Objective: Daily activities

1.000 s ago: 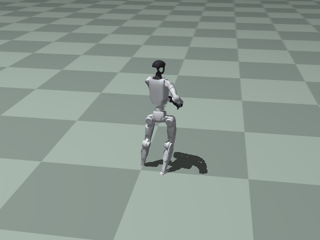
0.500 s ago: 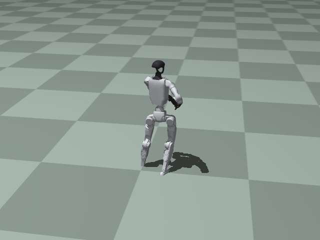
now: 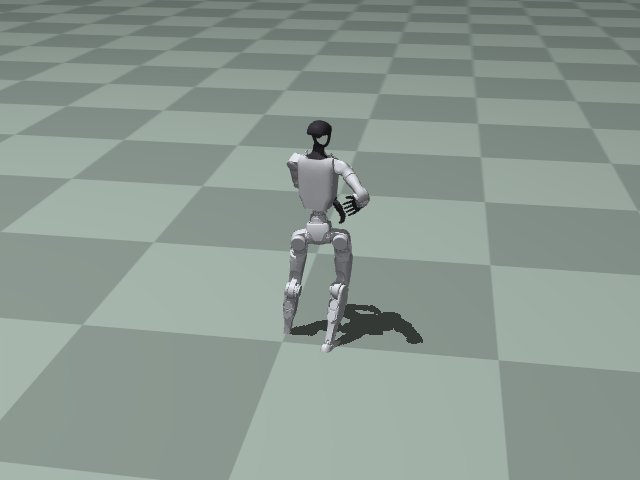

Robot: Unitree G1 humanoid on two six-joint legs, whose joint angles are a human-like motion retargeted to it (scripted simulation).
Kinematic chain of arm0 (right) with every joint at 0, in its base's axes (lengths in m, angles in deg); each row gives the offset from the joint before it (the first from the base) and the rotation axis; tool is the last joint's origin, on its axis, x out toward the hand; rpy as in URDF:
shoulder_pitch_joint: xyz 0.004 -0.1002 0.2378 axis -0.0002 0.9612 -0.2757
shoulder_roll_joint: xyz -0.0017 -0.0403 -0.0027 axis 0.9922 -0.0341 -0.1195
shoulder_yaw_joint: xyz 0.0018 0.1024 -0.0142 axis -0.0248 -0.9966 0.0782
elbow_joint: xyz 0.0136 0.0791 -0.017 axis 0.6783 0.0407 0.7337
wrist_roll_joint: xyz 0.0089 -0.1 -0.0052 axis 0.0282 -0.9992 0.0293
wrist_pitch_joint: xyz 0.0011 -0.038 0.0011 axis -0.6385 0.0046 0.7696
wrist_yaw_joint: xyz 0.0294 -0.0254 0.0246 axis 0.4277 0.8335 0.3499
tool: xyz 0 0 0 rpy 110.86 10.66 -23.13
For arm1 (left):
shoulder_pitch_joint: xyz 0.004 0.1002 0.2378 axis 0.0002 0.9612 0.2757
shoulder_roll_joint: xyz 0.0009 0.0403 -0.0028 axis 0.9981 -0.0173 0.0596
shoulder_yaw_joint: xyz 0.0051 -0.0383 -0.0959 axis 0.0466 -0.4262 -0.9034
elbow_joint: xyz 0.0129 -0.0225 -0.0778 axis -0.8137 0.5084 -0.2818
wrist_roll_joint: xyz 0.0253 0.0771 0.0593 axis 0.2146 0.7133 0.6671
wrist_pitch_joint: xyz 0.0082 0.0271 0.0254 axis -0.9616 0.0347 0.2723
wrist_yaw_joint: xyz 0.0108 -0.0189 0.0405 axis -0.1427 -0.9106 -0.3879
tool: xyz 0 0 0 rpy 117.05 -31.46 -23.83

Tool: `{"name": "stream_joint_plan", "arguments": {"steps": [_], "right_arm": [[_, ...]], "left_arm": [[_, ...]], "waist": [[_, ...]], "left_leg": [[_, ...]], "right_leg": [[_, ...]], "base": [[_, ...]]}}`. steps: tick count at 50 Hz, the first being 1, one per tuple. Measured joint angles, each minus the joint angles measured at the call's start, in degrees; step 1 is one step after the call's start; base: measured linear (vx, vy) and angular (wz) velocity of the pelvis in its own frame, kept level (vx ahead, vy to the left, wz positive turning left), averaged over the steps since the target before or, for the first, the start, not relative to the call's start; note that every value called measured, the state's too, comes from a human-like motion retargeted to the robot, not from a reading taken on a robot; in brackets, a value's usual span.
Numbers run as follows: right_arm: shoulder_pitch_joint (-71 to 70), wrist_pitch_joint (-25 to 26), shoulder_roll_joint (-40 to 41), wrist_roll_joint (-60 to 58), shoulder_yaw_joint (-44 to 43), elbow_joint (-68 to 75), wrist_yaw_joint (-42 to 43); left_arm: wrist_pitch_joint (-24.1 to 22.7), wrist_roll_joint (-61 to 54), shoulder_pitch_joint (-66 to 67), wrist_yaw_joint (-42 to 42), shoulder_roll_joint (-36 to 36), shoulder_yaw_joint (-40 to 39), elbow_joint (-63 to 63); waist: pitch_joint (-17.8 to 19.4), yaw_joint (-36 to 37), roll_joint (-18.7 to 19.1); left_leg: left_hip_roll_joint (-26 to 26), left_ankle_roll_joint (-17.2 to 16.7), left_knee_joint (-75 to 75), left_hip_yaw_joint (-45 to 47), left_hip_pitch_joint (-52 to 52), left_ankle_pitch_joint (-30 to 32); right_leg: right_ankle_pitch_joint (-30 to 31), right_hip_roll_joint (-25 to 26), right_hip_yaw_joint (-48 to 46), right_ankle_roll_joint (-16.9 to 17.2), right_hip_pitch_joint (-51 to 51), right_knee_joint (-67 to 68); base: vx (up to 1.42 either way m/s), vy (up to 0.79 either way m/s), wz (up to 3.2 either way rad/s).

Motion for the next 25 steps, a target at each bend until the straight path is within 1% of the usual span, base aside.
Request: {"name": "stream_joint_plan", "arguments": {"steps": [7,12,18,25], "right_arm": [[-7.39,-0.92,2.41,-2.49,-0.28,0.12,0.05],[-13.14,-0.8,4.31,-3.96,1.23,3.57,-0.35],[-17.57,-0.13,6.68,-4.81,4.11,10.12,-1.54],[-20.96,0.33,8.58,-4.67,7.37,16.77,-3.0]], "left_arm": [[-1.08,7.68,2.26,1.99,2.84,-2.12,5.37],[-0.7,12.82,4.96,5.29,6.87,-6.08,12.77],[1.69,15.73,9.14,10.84,11.9,-14.58,26.32],[3.85,14.19,11.99,17.52,15.45,-25.93,41.3]], "waist": [[-0.21,3.17,0.13],[0.23,5.86,-0.46],[1.3,8.25,-1.93],[2.67,8.79,-3.49]], "left_leg": [[-1.63,0.1,-0.11,-1.83,-1.41,1.07],[-3.13,0.54,-0.18,-3.63,-2.54,1.91],[-5.06,1.18,-0.25,-5.83,-3.48,2.8],[-6.99,1.71,-0.3,-7.67,-3.71,3.3]], "right_leg": [[0.11,-1.73,-1.93,0.18,-0.67,1.2],[0.05,-3.34,-3.19,0.42,-1.35,2.39],[-0.03,-5.48,-4.16,0.65,-2.09,4.25],[-0.5,-7.71,-4.64,0.72,-2.62,6.64]], "base": [[0.01,0.04,0.32],[0.02,0.05,0.35],[0.03,0.05,0.32],[0.01,0.03,0.17]]}}
